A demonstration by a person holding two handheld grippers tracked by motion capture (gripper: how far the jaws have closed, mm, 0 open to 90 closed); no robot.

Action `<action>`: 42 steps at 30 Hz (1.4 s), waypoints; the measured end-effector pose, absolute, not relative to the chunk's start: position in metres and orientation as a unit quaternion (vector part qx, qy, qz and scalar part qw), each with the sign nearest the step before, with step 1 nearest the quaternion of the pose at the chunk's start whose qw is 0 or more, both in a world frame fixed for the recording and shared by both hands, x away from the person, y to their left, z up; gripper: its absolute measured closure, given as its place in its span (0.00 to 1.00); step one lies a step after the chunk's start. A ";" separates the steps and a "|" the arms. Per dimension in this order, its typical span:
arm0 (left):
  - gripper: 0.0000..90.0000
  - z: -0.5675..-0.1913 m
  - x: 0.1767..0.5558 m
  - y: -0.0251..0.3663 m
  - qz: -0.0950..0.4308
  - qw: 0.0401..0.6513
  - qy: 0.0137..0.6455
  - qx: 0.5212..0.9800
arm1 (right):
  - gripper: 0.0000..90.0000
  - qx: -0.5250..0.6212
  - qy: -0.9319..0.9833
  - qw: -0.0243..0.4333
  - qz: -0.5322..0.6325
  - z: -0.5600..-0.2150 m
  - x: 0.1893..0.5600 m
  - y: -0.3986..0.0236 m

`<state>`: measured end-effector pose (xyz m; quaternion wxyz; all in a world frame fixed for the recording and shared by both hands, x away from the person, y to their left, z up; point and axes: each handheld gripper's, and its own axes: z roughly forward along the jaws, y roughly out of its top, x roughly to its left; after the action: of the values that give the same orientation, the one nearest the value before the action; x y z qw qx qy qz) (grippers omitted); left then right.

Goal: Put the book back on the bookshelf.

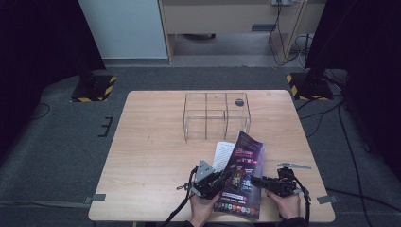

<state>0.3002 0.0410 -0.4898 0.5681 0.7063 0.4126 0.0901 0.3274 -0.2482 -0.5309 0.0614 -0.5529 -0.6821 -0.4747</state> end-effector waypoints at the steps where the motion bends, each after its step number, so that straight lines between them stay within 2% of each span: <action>1: 0.94 -0.490 0.300 0.041 0.090 0.568 0.413 0.706 | 0.72 -0.553 -0.682 0.061 -0.475 -0.531 0.327 -0.248; 4: 0.94 -0.491 0.302 0.045 0.088 0.567 0.415 0.707 | 0.81 -0.551 -0.671 0.072 -0.491 -0.527 0.326 -0.250; 11: 0.93 -0.493 0.303 0.050 0.097 0.559 0.416 0.711 | 0.85 -0.544 -0.672 0.072 -0.497 -0.521 0.323 -0.249; 18: 0.87 -0.500 0.308 0.061 0.095 0.546 0.432 0.711 | 0.91 -0.528 -0.669 0.053 -0.520 -0.511 0.319 -0.249; 20: 0.81 -0.503 0.310 0.065 0.092 0.543 0.436 0.711 | 0.93 -0.522 -0.661 0.052 -0.536 -0.506 0.317 -0.252; 23: 0.78 -0.505 0.311 0.066 0.087 0.542 0.438 0.712 | 0.94 -0.516 -0.660 0.048 -0.544 -0.502 0.316 -0.252; 24: 0.72 -0.506 0.311 0.065 0.088 0.540 0.439 0.713 | 0.94 -0.514 -0.661 0.044 -0.546 -0.499 0.314 -0.251; 27: 0.68 -0.507 0.311 0.064 0.091 0.533 0.440 0.716 | 0.94 -0.512 -0.660 0.045 -0.548 -0.497 0.314 -0.251; 33: 0.52 -0.506 0.313 0.068 0.094 0.526 0.449 0.716 | 0.94 -0.499 -0.660 0.040 -0.561 -0.486 0.311 -0.250; 36: 0.49 -0.502 0.315 0.073 0.102 0.520 0.456 0.715 | 0.94 -0.494 -0.661 0.038 -0.564 -0.484 0.310 -0.250; 38: 0.41 -0.500 0.317 0.077 0.108 0.512 0.462 0.716 | 0.94 -0.488 -0.661 0.037 -0.569 -0.481 0.308 -0.248; 42: 0.38 -0.491 0.318 0.090 0.120 0.517 0.466 0.708 | 0.94 -0.475 -0.665 0.033 -0.576 -0.475 0.306 -0.244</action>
<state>0.3180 0.0898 -0.4909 0.5171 0.7075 0.4665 0.1197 0.3061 -0.2435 -0.4750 0.0329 -0.4747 -0.6645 -0.5762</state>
